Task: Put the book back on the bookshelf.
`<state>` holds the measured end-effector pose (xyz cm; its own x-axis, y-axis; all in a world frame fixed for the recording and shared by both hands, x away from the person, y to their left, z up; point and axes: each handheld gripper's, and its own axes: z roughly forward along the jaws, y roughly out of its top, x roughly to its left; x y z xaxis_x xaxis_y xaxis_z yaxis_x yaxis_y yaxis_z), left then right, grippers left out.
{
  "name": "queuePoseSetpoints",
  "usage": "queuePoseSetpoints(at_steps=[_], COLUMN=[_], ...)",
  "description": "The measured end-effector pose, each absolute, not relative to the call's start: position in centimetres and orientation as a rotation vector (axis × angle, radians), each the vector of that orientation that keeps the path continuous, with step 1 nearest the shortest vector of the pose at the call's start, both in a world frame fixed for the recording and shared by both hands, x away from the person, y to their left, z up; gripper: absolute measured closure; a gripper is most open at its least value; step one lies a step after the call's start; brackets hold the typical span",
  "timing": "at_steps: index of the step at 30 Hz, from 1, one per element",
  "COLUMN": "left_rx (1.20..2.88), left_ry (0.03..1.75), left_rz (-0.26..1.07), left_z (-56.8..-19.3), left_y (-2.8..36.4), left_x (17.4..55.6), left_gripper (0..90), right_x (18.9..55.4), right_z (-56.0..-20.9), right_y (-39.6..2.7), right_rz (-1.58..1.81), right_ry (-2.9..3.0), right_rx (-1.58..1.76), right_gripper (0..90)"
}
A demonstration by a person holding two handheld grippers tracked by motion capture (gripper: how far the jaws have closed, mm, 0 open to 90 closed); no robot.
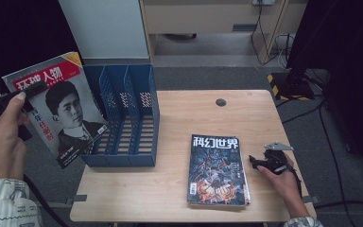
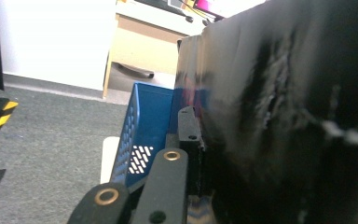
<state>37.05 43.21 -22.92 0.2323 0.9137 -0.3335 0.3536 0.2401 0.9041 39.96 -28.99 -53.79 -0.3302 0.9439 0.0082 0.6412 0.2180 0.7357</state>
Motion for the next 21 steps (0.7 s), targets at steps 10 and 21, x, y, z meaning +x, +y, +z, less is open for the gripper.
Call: queuePoseSetpoints(at_steps=[10,21], left_rx=[1.317,1.286], left_ry=[1.339,1.303], left_rz=[0.642,0.685], left_z=[-24.1,-25.9], left_y=[44.2,44.2], left_x=[38.6,40.4], left_gripper=[86.0,85.7], right_x=[39.9,39.9], right_z=[-53.8,-53.8], right_y=[-29.0,-28.9], right_rz=[0.902,0.900], right_ry=[2.057,2.047], right_rx=[1.456,1.463], right_gripper=[19.6,19.7])
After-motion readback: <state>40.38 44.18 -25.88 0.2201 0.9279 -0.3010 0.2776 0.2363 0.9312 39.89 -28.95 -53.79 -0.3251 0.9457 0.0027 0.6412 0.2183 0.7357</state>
